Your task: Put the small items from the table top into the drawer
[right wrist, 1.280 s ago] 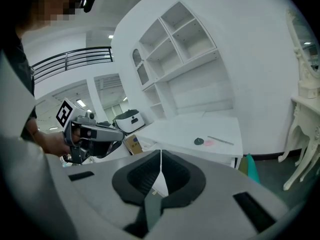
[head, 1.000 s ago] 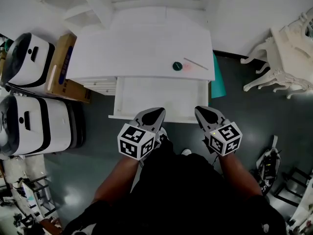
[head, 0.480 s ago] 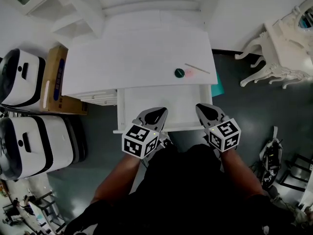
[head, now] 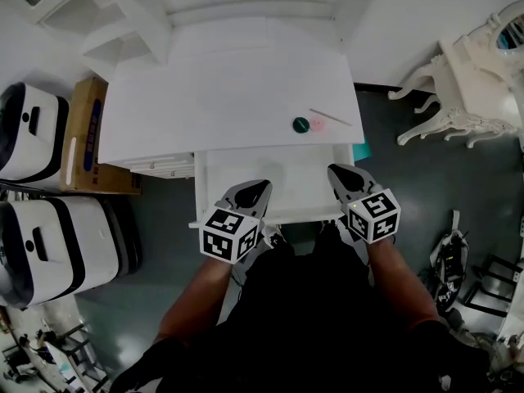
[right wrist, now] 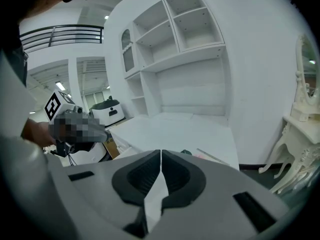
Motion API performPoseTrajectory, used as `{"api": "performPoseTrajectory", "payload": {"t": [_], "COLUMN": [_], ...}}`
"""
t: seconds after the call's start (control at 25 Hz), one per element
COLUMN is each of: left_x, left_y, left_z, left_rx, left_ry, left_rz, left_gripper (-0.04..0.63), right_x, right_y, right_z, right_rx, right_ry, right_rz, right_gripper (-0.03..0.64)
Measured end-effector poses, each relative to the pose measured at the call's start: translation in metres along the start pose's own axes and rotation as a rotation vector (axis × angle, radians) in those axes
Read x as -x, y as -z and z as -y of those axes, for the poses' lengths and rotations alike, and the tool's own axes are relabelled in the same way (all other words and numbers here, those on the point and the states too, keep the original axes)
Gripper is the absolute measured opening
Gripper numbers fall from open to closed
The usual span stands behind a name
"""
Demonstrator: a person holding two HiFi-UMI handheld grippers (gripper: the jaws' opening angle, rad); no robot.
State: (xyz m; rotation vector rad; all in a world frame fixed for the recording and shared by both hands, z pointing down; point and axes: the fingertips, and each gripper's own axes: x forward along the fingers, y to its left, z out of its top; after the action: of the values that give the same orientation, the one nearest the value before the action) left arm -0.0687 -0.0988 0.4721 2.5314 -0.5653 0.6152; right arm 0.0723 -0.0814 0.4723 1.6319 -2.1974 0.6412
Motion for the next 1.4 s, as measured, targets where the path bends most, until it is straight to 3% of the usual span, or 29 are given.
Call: {"api": "performPoseTrajectory", "payload": {"t": [0.6,0.92,1.4], "left_x": [-0.02,-0.059,-0.084], "left_y": [-0.013,-0.016,-0.009], "left_z": [0.012,0.028,0.025], "left_rx": [0.052,0.04,0.063], "left_ry": [-0.091,-0.141,-0.192], "left_rz": [0.066,0.017,-0.066], "left_gripper": [0.003,0.003,0.003], "right_x": [-0.019,-0.048,-0.113], "right_y": [0.01,0.038,0.064], "right_z": [0.054,0.116,0.177], "right_rx": [0.112,0.181,0.395], "right_ry": [-0.054,-0.056,-0.054], "right_rz": [-0.097,-0.193,-0.296], "right_gripper": [0.028,0.028,0.029]}}
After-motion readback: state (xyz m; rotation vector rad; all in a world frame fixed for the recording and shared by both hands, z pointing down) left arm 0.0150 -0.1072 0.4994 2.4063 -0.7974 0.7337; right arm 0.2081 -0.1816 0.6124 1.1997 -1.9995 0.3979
